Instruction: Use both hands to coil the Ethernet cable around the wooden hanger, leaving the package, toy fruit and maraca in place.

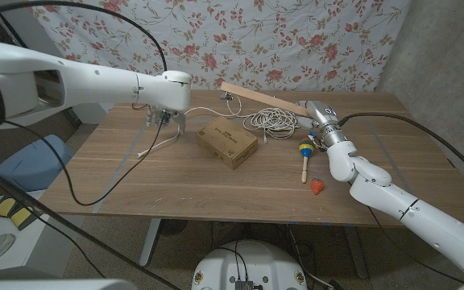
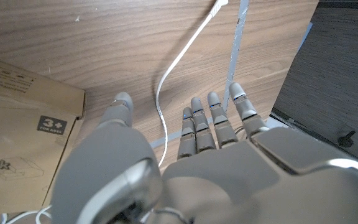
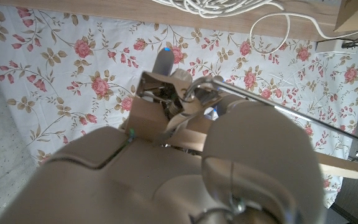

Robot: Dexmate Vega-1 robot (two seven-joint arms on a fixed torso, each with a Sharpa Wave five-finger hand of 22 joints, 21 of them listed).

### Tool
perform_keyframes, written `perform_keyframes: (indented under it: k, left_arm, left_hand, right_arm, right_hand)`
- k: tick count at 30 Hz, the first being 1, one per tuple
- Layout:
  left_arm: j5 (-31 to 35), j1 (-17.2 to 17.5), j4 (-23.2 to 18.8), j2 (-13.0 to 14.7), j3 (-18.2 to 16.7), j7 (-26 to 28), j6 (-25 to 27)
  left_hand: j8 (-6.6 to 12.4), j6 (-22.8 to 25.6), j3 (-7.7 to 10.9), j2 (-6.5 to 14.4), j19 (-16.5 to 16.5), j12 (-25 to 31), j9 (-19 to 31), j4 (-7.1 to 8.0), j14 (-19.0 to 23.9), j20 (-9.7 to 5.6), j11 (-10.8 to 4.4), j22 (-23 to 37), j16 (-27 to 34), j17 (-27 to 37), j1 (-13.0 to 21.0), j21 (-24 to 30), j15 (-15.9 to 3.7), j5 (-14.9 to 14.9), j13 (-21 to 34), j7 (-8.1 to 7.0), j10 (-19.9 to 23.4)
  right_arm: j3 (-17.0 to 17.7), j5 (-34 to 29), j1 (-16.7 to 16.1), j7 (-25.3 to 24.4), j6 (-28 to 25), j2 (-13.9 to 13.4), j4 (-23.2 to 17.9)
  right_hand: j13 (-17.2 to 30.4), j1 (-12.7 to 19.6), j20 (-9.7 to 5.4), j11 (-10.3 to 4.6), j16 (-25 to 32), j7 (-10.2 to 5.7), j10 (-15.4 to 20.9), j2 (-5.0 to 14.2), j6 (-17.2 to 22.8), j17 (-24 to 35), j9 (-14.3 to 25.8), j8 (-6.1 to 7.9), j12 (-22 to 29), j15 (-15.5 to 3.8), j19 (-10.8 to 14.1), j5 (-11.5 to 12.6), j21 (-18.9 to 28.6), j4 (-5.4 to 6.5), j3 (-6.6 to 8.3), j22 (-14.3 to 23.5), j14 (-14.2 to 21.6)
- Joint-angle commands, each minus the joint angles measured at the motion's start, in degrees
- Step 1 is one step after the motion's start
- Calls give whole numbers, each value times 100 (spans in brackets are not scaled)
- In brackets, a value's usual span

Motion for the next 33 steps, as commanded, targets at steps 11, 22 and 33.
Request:
perform_keyframes:
  k: [11,22,33]
  left_arm:
    - [1730,-136,2069,-1474,1387,-2926,-1427]
    - [2514,382,2945,-1791,1261,-3778,-1906]
    - [3207,895,3111,-1621,564,-3566,-1815]
  left_hand:
    - [6,260,49,52,12,215,42,-32,188,38,-95,18,48,73,365,75,-75,107,90,-23,214]
    - [21,455,-18,131,19,382,68,28,313,41,-105,51,149,176,463,125,-81,111,159,22,361]
    - [-14,534,-60,280,222,496,66,150,425,-25,-117,59,193,241,391,240,-189,83,210,20,418]
  right_arm:
    - [57,-10,-91,-231,5,59,-6]
    - [43,-13,-62,-245,47,67,36]
    - [56,4,-75,-182,54,8,15]
  right_hand:
    - [4,-373,-362,-7,156,3,-78,353,78,12,-8,54,165,-331,-20,-27,82,-18,77,-78,-54]
    - [2,-401,-374,5,255,-2,-127,352,60,10,-22,63,267,-331,-34,-42,129,-22,107,-155,-96]
    - [0,-429,-387,-4,340,2,-168,349,55,9,-36,75,358,-330,-55,-56,169,-23,130,-224,-133]
